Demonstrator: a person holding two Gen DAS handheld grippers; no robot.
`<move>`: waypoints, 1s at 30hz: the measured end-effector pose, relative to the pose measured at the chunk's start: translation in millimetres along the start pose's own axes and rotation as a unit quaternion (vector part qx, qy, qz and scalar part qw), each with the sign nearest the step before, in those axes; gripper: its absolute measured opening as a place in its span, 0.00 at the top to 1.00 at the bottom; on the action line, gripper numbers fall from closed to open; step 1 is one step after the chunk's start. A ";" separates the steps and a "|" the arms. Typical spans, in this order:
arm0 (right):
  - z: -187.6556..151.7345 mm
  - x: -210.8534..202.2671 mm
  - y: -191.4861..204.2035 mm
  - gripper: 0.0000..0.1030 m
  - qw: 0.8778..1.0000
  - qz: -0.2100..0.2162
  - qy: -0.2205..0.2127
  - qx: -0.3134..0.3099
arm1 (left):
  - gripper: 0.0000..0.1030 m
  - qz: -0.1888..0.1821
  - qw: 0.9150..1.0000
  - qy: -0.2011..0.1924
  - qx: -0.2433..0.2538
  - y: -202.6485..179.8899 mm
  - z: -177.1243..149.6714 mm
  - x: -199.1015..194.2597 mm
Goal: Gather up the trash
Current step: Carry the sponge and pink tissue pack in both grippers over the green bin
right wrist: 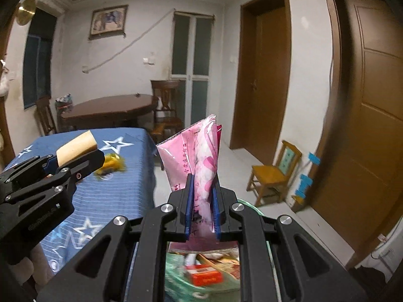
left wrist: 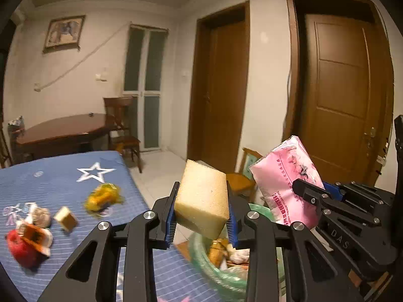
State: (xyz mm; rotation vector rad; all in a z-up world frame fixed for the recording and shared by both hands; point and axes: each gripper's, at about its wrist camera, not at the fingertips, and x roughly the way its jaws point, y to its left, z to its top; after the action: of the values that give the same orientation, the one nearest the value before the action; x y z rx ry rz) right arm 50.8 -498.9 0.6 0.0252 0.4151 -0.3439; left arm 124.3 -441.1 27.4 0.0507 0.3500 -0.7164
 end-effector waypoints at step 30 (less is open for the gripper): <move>-51.7 104.9 -83.3 0.87 0.981 0.011 0.186 0.049 | 0.67 -0.033 0.987 0.156 0.006 -22.6 -82.0 156.2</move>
State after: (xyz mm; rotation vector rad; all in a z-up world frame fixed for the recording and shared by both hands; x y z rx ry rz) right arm 92.9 -606.3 -84.8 0.1925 0.7681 -0.3387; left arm 194.4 -543.8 -99.7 0.1632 0.6488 -0.7780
